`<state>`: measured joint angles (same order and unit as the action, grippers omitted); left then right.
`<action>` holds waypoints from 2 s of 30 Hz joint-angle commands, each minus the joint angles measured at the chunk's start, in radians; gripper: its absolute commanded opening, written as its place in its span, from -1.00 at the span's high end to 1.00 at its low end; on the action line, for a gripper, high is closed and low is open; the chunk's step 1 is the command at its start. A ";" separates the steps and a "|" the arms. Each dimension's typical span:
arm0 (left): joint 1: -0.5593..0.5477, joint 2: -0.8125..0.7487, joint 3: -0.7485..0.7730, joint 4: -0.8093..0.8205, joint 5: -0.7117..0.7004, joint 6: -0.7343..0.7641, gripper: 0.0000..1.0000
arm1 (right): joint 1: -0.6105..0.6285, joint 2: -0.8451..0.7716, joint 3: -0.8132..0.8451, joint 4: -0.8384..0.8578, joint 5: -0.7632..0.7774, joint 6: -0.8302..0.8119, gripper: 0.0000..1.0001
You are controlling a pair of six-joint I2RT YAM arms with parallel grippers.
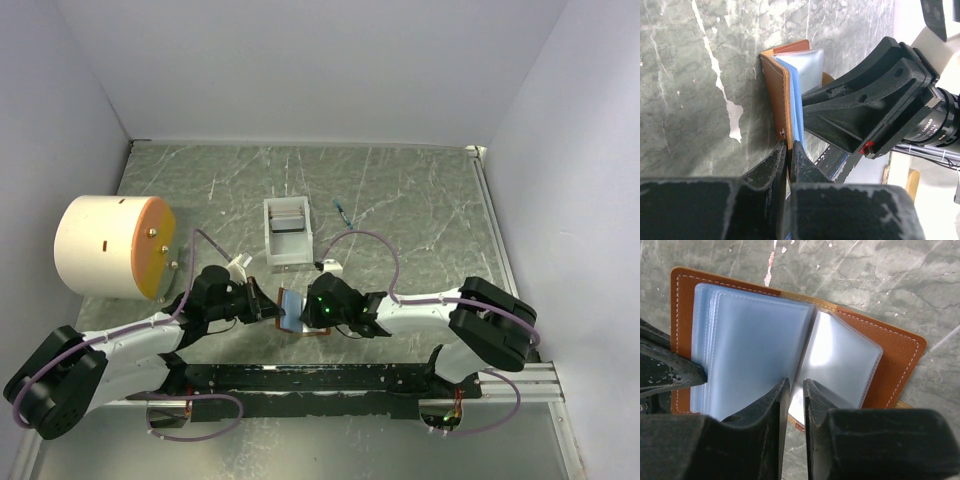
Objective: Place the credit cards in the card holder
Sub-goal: Open the card holder at the center of the board.
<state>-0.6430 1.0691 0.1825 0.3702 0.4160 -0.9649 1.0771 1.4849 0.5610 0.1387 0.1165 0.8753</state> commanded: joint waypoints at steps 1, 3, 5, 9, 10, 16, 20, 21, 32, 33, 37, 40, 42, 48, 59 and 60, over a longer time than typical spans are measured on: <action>0.005 -0.009 0.052 -0.041 0.022 0.027 0.86 | 0.003 0.006 -0.003 0.002 -0.014 -0.005 0.57; 0.006 -0.024 0.055 -0.052 0.023 0.032 0.86 | 0.003 -0.016 -0.012 -0.002 0.006 0.005 0.51; 0.005 -0.035 0.056 -0.077 0.012 0.033 0.86 | 0.001 -0.032 -0.020 -0.002 0.015 0.009 0.47; 0.005 -0.044 0.059 -0.116 -0.001 0.039 0.86 | 0.001 -0.058 -0.013 -0.019 0.011 0.015 0.46; 0.005 -0.044 0.058 -0.119 -0.001 0.036 0.87 | 0.002 -0.070 -0.012 -0.024 0.012 0.020 0.46; 0.005 -0.058 0.051 -0.132 -0.008 0.024 0.39 | 0.004 -0.116 -0.015 0.001 0.011 0.043 0.40; 0.005 -0.054 0.041 -0.068 0.008 0.010 0.14 | 0.002 -0.082 -0.014 -0.023 0.062 0.053 0.55; 0.005 -0.047 0.040 -0.050 0.012 0.007 0.13 | 0.001 -0.075 -0.022 -0.014 0.069 0.056 0.59; 0.005 0.033 0.004 0.104 0.045 -0.029 0.73 | 0.001 -0.026 -0.057 0.029 0.070 0.064 0.68; 0.006 0.035 0.001 0.111 0.048 -0.025 0.83 | 0.002 -0.026 -0.060 0.026 0.080 0.063 0.69; 0.005 0.018 0.003 0.077 0.036 -0.015 0.86 | -0.002 -0.031 -0.067 0.051 0.061 0.052 0.66; 0.005 -0.026 0.017 -0.017 -0.002 -0.004 0.86 | -0.001 -0.045 -0.040 0.023 0.035 0.059 0.48; 0.006 -0.067 0.021 -0.065 -0.021 0.006 0.86 | 0.001 -0.074 -0.022 -0.001 0.032 0.062 0.39; 0.006 -0.163 0.025 -0.179 -0.070 0.014 0.86 | 0.000 -0.160 0.002 -0.035 0.028 0.073 0.21; 0.003 -0.181 0.009 -0.214 -0.101 -0.008 0.86 | 0.001 -0.082 0.028 0.045 -0.089 0.121 -0.11; 0.004 -0.180 0.007 -0.210 -0.100 -0.011 0.86 | 0.001 -0.076 0.026 0.055 -0.099 0.121 -0.12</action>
<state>-0.6422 0.8963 0.1879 0.1608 0.3374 -0.9691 1.0767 1.3876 0.5770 0.1482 0.0616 0.9760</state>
